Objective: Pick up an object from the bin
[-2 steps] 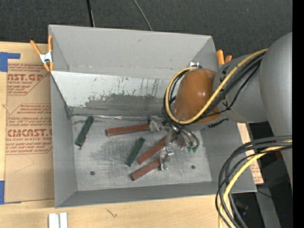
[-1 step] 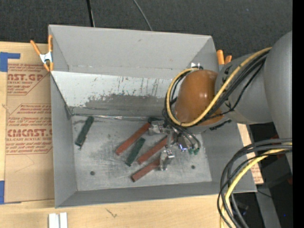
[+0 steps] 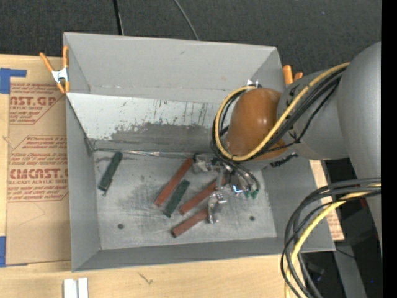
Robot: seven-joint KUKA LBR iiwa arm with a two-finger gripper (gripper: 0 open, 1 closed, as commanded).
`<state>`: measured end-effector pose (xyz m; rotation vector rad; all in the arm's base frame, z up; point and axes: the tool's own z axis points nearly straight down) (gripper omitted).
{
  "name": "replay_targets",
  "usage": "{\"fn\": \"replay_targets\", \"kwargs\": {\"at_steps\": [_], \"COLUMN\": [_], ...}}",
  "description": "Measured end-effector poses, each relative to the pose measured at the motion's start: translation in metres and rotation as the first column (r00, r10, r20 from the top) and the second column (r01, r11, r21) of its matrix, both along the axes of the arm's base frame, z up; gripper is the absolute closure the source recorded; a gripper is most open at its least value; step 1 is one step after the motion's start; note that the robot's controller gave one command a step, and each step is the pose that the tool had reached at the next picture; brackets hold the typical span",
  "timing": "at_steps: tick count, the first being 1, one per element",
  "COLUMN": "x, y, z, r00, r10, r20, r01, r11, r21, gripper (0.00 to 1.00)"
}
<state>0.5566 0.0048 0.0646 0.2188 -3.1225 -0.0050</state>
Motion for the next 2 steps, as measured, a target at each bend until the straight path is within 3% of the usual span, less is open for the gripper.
{"fn": "replay_targets", "kwargs": {"at_steps": [1,2], "x": [0.0008,0.0008], "y": [0.0127,0.0127], "z": [0.0083,0.0083], "r00": [0.935,0.935], "r10": [0.355,0.355], "r20": [0.007,0.007], "r01": [-0.355,-0.355], "r11": [0.935,0.935], "r21": [-0.003,-0.003], "gripper": [1.00,1.00]}}
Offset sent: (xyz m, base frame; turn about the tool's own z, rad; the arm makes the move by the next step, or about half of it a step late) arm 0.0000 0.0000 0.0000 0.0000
